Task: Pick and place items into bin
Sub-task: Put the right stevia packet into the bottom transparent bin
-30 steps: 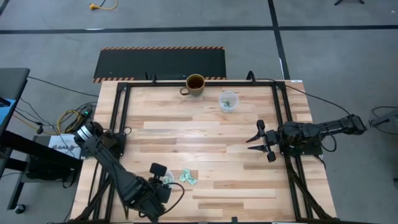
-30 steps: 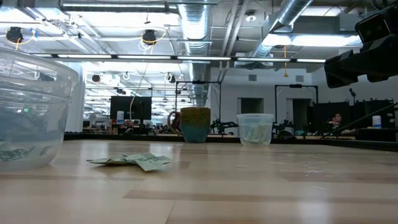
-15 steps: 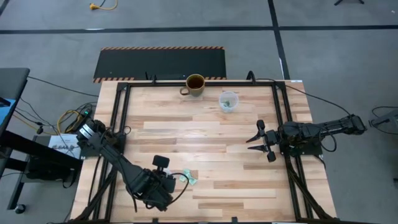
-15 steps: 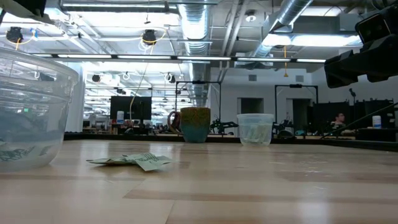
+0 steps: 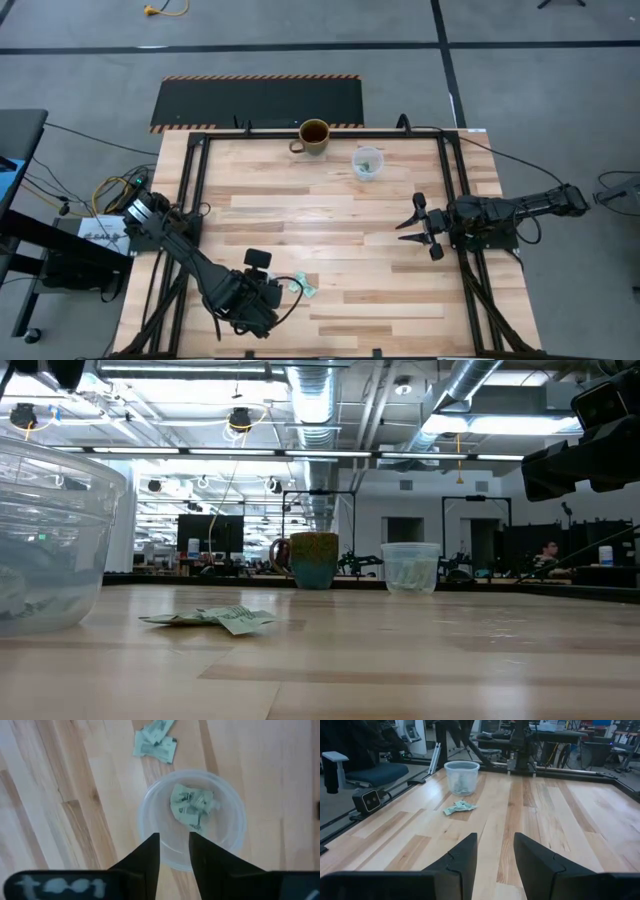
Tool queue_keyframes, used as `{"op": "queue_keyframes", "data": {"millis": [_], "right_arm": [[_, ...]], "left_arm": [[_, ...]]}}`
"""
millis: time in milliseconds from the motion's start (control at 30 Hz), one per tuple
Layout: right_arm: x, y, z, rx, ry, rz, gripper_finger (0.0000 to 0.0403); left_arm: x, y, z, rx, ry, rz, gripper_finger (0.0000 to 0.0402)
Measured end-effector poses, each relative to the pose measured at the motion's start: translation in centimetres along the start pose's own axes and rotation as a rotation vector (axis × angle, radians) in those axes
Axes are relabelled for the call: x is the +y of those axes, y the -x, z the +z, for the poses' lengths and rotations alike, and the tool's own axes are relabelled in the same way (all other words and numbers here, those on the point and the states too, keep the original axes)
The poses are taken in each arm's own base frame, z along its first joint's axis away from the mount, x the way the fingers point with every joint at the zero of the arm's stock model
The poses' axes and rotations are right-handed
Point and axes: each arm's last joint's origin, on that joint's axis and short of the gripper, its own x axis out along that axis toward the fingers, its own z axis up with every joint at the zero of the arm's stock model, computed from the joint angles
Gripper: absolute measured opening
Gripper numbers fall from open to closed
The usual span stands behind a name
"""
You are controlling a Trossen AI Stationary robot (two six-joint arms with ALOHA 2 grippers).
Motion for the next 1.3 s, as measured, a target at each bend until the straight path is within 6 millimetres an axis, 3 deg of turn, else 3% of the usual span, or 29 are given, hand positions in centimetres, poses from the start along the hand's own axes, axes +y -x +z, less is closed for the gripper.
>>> {"op": "queue_keyframes", "data": {"millis": [100,233,333,400,500,600,700,800,900,1067,1300], "right_arm": [[0.0,0.0,0.0,0.001,0.0,0.0,0.0123],[0.0,0.0,0.0,0.0,0.0,0.0,0.0123],[0.0,0.0,0.0,0.0,0.0,0.0,0.0123],[0.0,0.0,0.0,0.001,0.0,0.0,0.0123],[0.0,0.0,0.0,0.0,0.0,0.0,0.0123],[0.0,0.0,0.0,0.001,0.0,0.0,0.0123],[0.0,0.0,0.0,0.001,0.0,0.0,0.0123],[0.0,0.0,0.0,0.0,0.0,0.0,0.0123],[0.0,0.0,0.0,0.001,0.0,0.0,0.0123],[0.0,0.0,0.0,0.0,0.0,0.0,0.0123],[0.0,0.0,0.0,0.001,0.0,0.0,0.0123]], "left_arm": [[0.2,1.6,0.4,-0.044,0.011,-0.019,0.0095],[1.6,6.5,0.1,-0.256,0.009,-0.117,0.0096],[3.6,10.3,-1.4,-0.485,0.011,-0.181,0.0096],[5.3,11.8,-3.2,-0.596,0.041,-0.162,0.0096],[7.9,12.0,-7.3,-0.673,0.145,-0.062,0.0096],[10.0,10.4,-10.9,-0.765,0.313,-0.019,0.0096],[11.4,8.8,-12.3,-0.968,0.511,-0.108,0.0096],[12.1,8.3,-11.9,-1.192,0.614,-0.195,0.0096],[12.2,7.9,-10.4,-1.245,0.619,-0.186,0.0096],[12.0,5.8,-6.3,-1.05,0.638,-0.089,0.0096],[11.0,1.3,0.3,-0.715,0.626,-0.137,0.0096]]}}
